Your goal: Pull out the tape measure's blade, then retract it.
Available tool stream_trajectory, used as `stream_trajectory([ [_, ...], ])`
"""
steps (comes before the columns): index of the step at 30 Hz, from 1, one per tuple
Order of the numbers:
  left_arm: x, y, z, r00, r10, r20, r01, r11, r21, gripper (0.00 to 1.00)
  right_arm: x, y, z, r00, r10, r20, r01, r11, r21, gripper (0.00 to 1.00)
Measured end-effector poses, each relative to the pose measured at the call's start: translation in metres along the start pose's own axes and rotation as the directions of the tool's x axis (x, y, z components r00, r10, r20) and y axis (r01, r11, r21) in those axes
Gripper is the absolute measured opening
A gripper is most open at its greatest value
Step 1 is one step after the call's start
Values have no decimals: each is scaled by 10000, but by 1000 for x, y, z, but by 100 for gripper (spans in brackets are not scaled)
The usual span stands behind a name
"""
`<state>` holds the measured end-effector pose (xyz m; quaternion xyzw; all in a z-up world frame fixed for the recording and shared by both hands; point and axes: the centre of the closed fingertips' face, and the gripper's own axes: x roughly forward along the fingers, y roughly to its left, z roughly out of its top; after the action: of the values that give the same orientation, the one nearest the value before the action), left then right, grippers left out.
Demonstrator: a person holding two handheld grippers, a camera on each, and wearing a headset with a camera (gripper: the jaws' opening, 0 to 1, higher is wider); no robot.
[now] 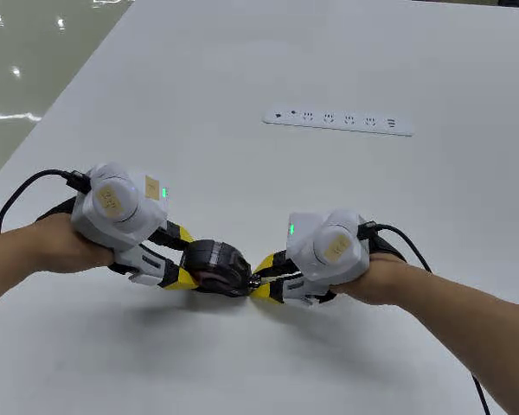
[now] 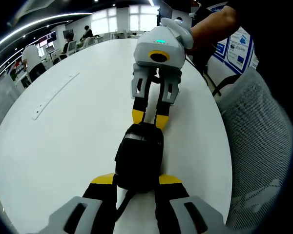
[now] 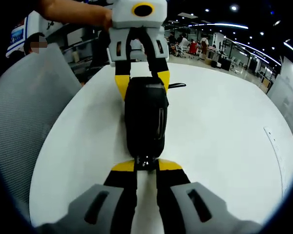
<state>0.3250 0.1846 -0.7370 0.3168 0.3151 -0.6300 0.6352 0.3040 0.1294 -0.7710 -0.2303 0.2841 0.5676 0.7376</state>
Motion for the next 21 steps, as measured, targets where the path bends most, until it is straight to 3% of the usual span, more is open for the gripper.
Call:
stream_trajectory([
  [21, -1, 1, -2, 10000, -40, -16, 39, 9998, -177, 26, -4, -3, 1, 9997, 233, -113, -236, 9993, -280, 12],
])
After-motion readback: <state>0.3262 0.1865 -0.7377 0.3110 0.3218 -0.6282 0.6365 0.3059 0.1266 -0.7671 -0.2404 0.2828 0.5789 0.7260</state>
